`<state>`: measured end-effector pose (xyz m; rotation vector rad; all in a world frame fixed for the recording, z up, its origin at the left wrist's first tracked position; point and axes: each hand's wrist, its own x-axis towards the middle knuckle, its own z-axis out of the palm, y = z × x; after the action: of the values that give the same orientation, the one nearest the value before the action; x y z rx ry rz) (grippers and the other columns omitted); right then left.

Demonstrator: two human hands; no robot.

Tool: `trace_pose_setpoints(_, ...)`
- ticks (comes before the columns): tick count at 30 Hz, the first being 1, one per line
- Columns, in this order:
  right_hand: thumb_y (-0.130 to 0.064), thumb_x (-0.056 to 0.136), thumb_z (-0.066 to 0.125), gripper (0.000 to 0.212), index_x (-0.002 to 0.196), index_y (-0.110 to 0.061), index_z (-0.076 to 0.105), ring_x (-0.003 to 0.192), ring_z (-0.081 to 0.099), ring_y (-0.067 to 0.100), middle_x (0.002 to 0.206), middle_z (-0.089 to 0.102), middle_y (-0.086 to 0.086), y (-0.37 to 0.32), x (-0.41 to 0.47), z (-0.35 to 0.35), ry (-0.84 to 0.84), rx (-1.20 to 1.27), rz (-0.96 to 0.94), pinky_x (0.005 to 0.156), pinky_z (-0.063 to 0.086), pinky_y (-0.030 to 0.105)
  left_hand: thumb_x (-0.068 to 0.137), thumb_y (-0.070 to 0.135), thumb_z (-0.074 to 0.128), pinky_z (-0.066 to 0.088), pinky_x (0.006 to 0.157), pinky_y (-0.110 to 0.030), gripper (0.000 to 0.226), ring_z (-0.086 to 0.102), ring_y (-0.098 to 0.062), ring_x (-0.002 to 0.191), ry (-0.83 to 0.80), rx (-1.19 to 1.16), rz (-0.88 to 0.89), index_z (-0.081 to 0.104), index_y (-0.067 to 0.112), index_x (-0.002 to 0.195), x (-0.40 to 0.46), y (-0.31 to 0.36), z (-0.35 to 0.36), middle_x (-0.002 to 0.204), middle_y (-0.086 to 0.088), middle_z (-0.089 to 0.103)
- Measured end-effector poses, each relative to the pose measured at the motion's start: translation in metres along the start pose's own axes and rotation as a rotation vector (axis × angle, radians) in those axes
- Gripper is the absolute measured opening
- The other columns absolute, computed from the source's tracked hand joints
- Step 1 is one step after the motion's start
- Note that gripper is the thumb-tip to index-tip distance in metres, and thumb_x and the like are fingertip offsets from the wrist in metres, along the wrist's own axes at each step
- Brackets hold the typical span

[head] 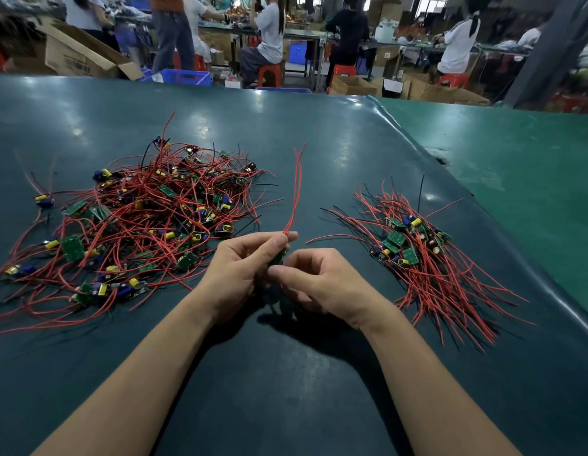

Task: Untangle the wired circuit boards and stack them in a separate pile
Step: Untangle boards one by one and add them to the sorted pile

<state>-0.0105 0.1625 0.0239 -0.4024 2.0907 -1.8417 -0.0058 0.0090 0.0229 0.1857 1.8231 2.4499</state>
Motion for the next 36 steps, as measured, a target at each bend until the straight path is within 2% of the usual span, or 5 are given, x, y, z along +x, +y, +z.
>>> trace_pose_setpoints(5,-0.019,0.089,0.072,0.007,0.087,-0.018,0.066,0.039,0.046,0.005,0.055,0.058,-0.005,-0.001,0.002,0.000,0.071,-0.050,-0.027,0.037,0.034,0.018,0.082,0.023,0.064,0.056,0.066,-0.034,0.026,0.065,-0.033,0.079,-0.025,0.011,-0.022,0.076,0.006,0.097,0.002,-0.005,-0.004,0.094,-0.021,0.072)
trace_pose_setpoints(16,-0.003,0.091,0.065,0.012,0.096,-0.012,0.060,0.056,0.070,0.021,0.085,0.076,0.008,-0.021,0.003,-0.028,0.777,0.570,-0.493,0.039,0.045,0.019,0.100,0.018,0.050,0.030,0.045,-0.022,0.019,0.035,-0.009,0.044,0.367,-0.072,0.208,0.067,0.009,0.096,0.019,-0.004,-0.018,0.075,-0.003,0.060)
trace_pose_setpoints(24,-0.014,0.102,0.050,0.019,0.113,0.000,0.057,0.060,0.072,0.014,0.106,0.066,0.007,-0.009,0.007,-0.034,0.866,1.146,-0.086,0.043,0.048,0.013,0.100,0.016,0.051,0.034,0.045,-0.023,0.021,0.038,-0.008,0.041,0.438,0.007,0.233,0.067,0.007,0.090,0.022,-0.008,-0.021,0.064,0.001,0.059)
trace_pose_setpoints(31,-0.010,0.094,0.059,0.003,0.093,-0.010,0.062,0.041,0.054,0.009,0.067,0.070,0.002,-0.006,0.012,-0.027,0.817,0.865,0.012,0.037,0.036,0.015,0.089,0.017,0.063,0.038,0.083,-0.035,0.015,0.052,-0.022,0.091,0.809,1.205,0.613,0.067,0.013,0.102,0.012,-0.003,-0.041,0.096,-0.003,0.063)
trace_pose_setpoints(36,-0.011,0.093,0.060,0.006,0.099,-0.008,0.061,0.040,0.048,0.010,0.059,0.064,0.000,-0.005,0.014,-0.022,0.744,0.746,0.036,0.037,0.031,0.016,0.092,0.033,0.056,0.032,0.100,-0.050,0.043,0.040,-0.039,0.122,0.894,1.381,0.062,0.057,0.011,0.129,0.014,0.002,-0.057,0.129,-0.018,0.053)
